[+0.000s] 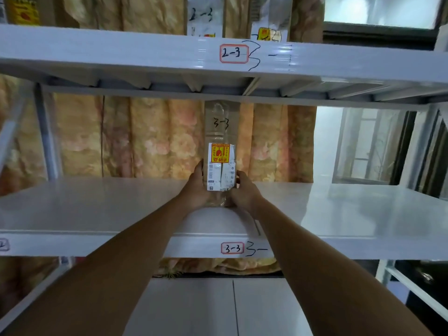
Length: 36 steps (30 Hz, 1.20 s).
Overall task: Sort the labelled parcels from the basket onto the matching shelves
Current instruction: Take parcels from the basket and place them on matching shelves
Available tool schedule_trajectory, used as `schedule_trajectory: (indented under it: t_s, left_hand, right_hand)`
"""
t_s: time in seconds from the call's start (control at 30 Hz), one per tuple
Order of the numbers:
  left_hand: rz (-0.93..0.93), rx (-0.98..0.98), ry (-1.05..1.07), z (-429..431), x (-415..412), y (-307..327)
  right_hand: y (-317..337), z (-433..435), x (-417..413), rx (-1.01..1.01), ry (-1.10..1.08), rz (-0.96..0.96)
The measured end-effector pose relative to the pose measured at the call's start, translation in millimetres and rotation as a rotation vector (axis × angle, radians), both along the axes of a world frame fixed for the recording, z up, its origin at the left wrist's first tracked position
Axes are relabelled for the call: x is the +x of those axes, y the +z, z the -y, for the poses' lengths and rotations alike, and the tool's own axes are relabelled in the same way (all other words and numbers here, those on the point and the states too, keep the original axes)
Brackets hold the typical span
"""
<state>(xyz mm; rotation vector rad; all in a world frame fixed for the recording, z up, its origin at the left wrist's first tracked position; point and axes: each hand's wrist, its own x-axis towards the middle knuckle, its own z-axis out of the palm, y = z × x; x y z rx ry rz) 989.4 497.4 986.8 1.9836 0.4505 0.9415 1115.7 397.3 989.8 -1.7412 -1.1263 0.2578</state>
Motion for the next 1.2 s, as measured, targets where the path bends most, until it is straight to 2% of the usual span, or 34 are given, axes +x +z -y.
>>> schedule_trajectory:
  t_s: [0.2, 0.43, 0.7, 0.83, 0.93, 1.03, 1.2]
  left_hand:
    - [0.02, 0.087, 0.014, -72, 43, -21]
    - [0.071, 0.065, 0.066, -66, 31, -15]
    - [-0.06, 0.042, 0.088, -98, 45, -30]
    - [-0.121, 0.005, 0.132, -37, 6, -6]
    - [-0.229, 0.023, 0.143, -10, -13, 0]
    - [-0.439, 0.158, 0.211, -1, -26, -1]
    - [-0.656, 0.384, 0.261, 26, -58, 2]
  right_hand:
    - [-1, -18, 0, -0.032, -0.07, 0.02]
    - [-3, -32, -7, -0.056, -0.065, 0.072]
    - [-5, -36, -8, -0.179, -0.13, 0.029]
    - [-4, -26, -18, -0.251, -0.143, 0.03]
    - [-2, -10, -29, -0.299, -0.17, 0.087]
    - [-3, 10, -39, -0.382, -0.201, 0.193]
    - [-2, 47, -63, -0.522, -0.271, 0.509]
